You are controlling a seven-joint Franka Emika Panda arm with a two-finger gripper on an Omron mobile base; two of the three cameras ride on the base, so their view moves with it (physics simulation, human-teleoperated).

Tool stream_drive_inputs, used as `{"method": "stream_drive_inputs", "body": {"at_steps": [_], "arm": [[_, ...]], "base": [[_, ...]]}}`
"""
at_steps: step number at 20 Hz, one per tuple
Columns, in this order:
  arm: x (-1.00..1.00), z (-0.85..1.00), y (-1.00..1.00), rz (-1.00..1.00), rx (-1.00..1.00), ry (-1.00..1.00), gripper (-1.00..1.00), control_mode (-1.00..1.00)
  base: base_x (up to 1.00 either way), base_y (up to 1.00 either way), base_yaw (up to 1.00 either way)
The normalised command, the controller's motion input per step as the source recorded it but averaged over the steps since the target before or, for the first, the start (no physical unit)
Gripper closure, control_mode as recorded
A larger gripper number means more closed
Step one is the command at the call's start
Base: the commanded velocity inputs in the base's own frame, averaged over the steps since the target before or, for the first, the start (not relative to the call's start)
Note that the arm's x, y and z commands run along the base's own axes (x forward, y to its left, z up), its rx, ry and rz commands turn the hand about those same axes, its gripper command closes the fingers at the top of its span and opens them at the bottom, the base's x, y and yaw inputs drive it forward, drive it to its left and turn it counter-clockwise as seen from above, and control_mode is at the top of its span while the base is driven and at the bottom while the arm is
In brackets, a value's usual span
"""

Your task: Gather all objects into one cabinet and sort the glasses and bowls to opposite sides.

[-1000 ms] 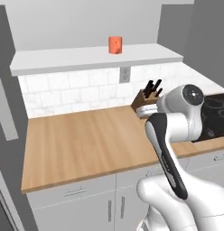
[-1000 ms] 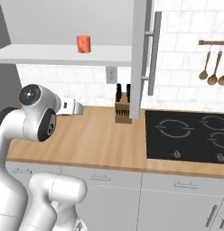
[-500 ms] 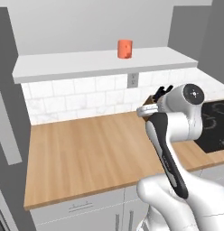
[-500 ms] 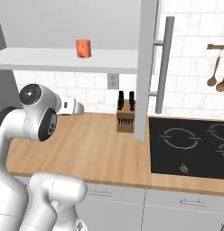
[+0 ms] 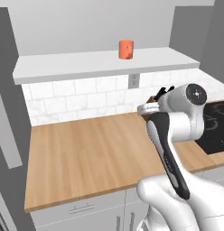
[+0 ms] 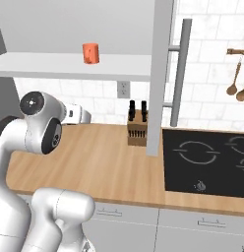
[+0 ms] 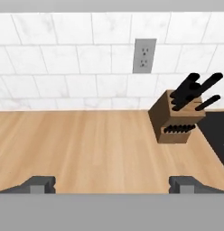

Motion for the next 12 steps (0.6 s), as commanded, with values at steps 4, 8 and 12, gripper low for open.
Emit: {"method": "stream_drive_inputs", "body": {"at_steps": [4,8,12], "arm": [[-0.30,0.76,0.00,0.00,0.05,-0.24,-1.00,-1.00],[-0.13,0.99,0.10,0.00,0.01,-0.18,-1.00,-1.00],[-0.26,0.98,0.00,-0.08,0.00,-0.02,-1.00,-1.00]], "base": [[0.00,0.00,0.00],[0.00,0.00,0.00],[0.00,0.00,0.00]]}}
